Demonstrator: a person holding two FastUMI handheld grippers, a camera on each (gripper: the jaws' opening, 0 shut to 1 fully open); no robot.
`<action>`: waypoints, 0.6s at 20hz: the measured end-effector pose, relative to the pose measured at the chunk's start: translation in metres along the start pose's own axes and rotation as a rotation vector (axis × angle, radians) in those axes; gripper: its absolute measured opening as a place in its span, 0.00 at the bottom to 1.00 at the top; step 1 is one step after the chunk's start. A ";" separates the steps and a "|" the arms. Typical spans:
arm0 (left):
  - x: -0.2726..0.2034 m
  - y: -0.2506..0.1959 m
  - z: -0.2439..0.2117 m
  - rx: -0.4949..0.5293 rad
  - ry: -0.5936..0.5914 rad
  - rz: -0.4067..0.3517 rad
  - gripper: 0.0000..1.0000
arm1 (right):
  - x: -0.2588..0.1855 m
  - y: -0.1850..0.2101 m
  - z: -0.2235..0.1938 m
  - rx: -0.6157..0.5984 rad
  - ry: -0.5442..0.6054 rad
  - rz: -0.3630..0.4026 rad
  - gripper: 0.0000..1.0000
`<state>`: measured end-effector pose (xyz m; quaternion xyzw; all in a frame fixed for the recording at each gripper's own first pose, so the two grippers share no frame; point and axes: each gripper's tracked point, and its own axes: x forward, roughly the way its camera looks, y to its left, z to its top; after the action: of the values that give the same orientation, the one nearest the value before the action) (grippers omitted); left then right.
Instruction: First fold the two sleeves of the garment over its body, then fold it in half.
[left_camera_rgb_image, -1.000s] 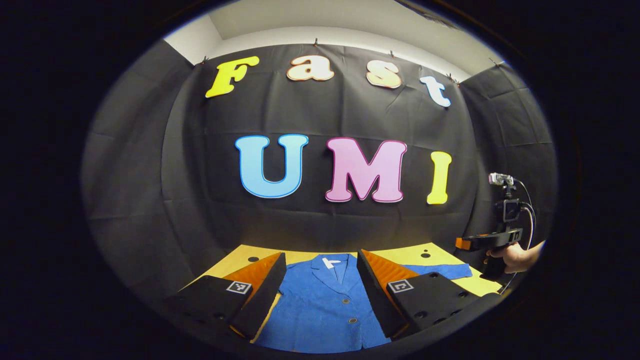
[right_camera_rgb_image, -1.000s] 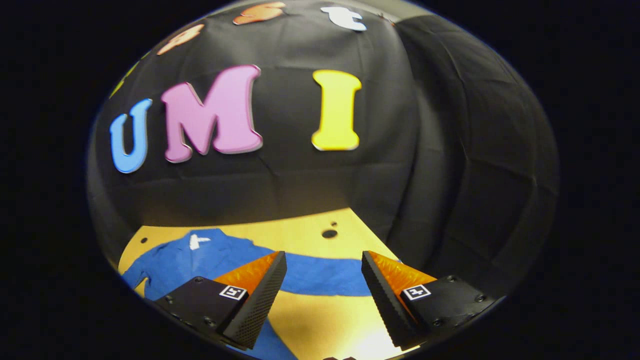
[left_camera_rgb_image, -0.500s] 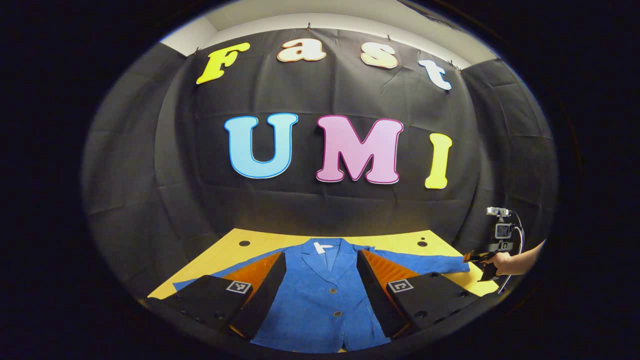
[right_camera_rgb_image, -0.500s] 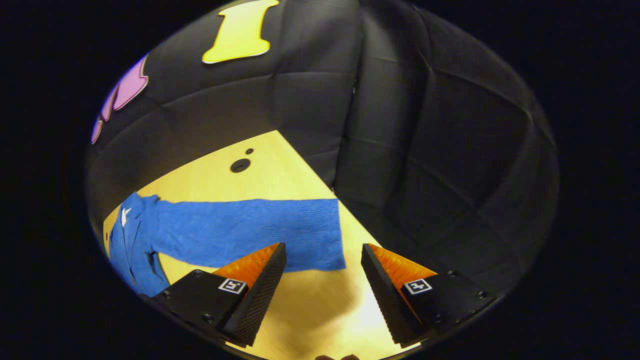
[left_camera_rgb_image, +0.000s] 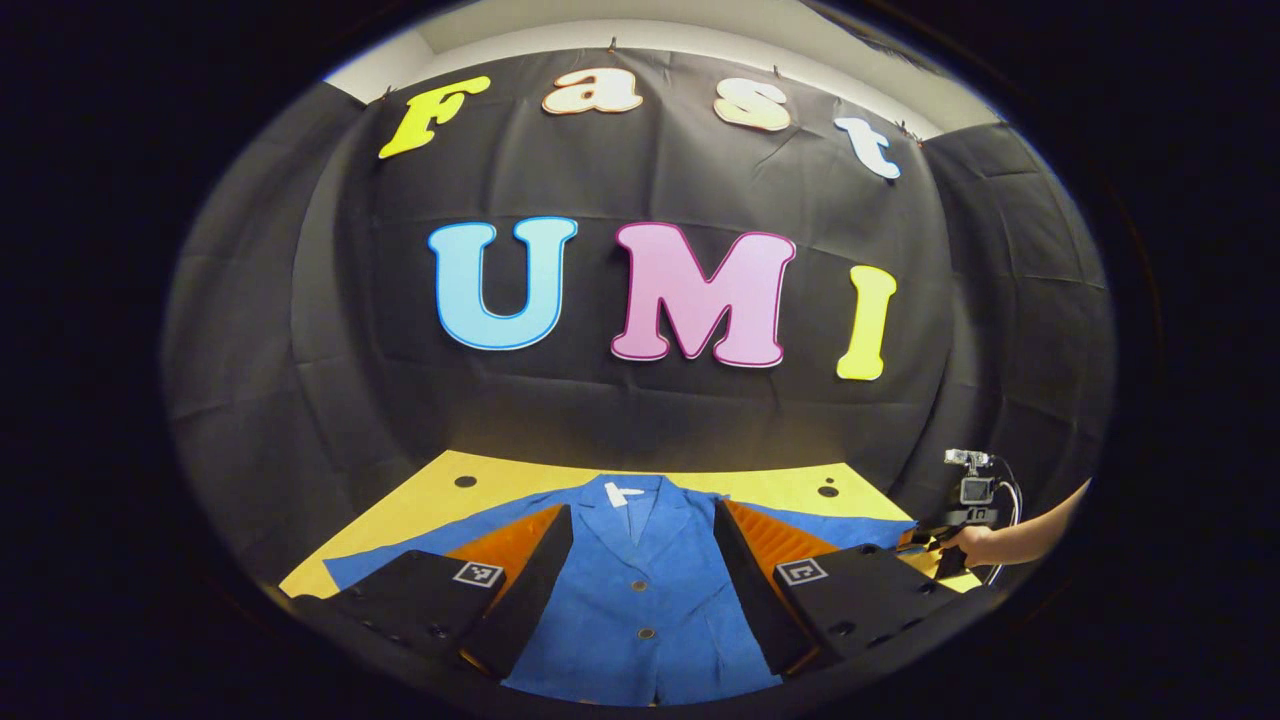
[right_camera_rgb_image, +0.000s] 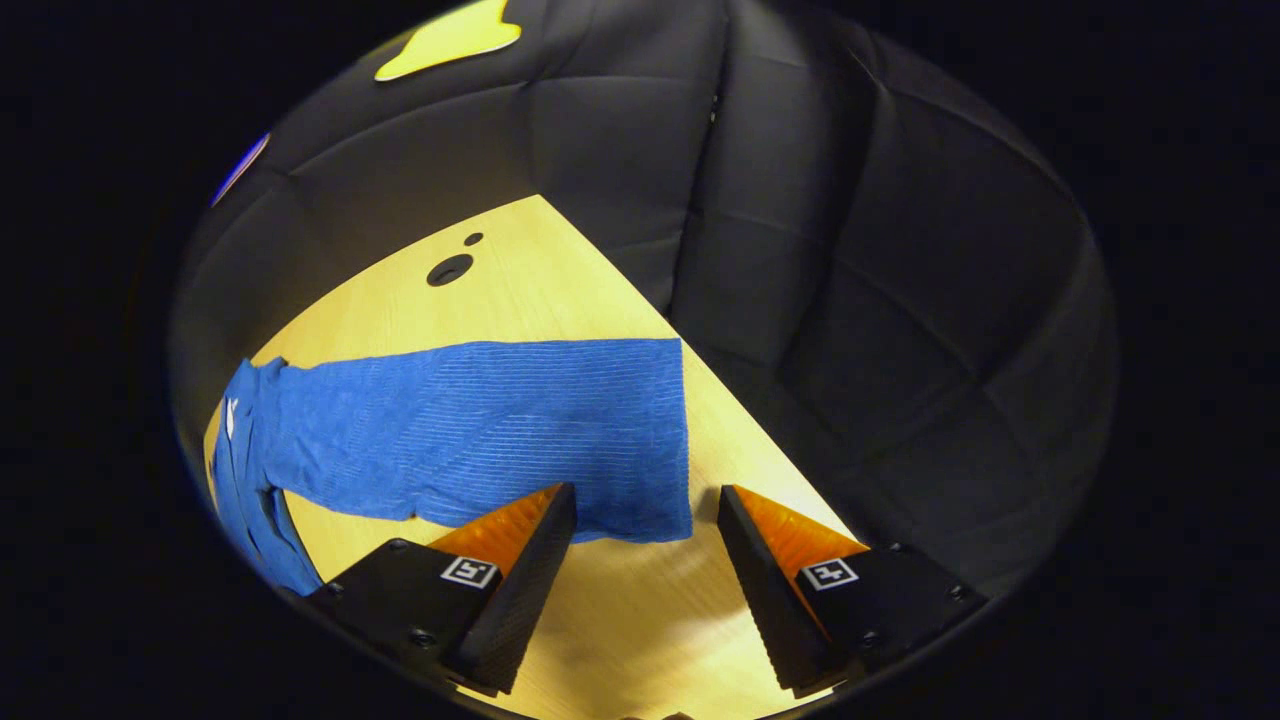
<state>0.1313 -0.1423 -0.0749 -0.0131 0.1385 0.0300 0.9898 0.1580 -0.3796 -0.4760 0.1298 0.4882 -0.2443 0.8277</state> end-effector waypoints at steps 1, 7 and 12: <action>0.002 -0.002 0.001 0.006 -0.002 -0.006 0.81 | 0.002 0.000 0.000 -0.008 -0.007 -0.005 0.94; 0.002 0.000 -0.013 -0.015 0.041 -0.013 0.81 | 0.000 0.042 0.001 -0.032 -0.031 0.180 0.14; -0.007 0.014 -0.033 -0.075 0.075 0.023 0.81 | -0.016 0.068 -0.006 -0.158 -0.022 0.235 0.05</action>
<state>0.1143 -0.1294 -0.1044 -0.0494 0.1747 0.0461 0.9823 0.1832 -0.3150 -0.4661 0.1176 0.4786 -0.1080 0.8634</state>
